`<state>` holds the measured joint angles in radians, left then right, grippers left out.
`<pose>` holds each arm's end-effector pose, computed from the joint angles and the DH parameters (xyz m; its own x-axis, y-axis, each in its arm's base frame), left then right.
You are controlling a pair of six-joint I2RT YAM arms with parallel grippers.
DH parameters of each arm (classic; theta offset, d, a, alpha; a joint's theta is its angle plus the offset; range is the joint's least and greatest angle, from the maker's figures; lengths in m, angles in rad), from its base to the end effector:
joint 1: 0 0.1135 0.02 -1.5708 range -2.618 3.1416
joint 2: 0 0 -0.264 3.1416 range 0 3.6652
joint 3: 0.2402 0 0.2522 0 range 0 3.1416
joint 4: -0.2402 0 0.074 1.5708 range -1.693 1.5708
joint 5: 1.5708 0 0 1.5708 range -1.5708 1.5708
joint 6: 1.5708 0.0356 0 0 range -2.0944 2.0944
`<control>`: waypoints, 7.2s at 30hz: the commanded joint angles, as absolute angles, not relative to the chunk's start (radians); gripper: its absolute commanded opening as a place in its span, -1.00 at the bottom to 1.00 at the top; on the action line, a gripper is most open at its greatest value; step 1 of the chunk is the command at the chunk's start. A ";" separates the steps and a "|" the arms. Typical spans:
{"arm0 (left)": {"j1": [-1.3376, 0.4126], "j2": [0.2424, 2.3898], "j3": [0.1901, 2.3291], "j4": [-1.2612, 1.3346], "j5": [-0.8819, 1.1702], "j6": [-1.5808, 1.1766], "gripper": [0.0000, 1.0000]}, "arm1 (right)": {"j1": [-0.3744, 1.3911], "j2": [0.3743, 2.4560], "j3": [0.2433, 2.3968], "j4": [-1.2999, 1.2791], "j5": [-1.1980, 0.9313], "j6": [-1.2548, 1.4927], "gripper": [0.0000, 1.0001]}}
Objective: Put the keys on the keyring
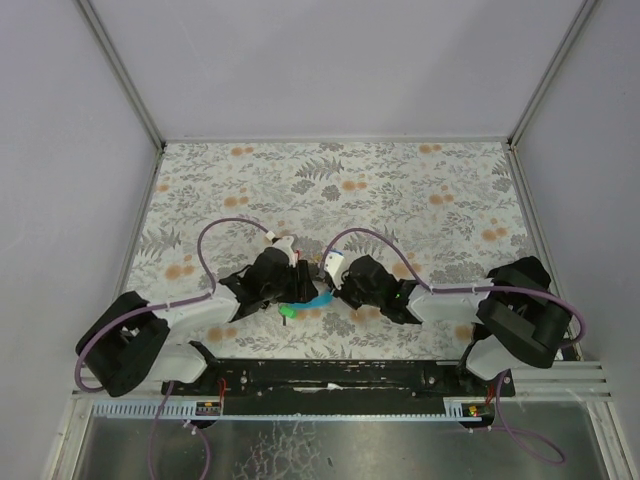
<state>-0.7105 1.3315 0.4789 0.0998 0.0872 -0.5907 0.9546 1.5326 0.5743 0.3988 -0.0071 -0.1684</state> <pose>0.1827 -0.1613 0.1502 -0.8191 -0.0271 -0.5730 0.2910 0.8411 -0.4559 0.1690 0.2390 0.1532 -0.1651 -0.5231 -0.8362 -0.8594 0.4923 -0.1383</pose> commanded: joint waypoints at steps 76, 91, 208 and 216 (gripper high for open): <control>-0.695 1.331 0.358 0.378 0.209 -0.500 0.10 | 0.848 1.463 0.708 0.081 -0.147 0.166 -0.36; -0.695 1.328 0.361 0.363 0.198 -0.503 0.10 | 0.948 1.548 0.818 -0.058 0.048 0.137 -0.46; -0.499 1.105 0.317 0.995 0.844 -0.284 -1.00 | 0.643 1.348 0.655 0.883 -0.982 0.059 -0.99; -0.500 1.065 0.357 0.825 0.828 -0.205 -1.00 | 0.643 1.255 0.716 0.482 -0.886 -0.140 -0.57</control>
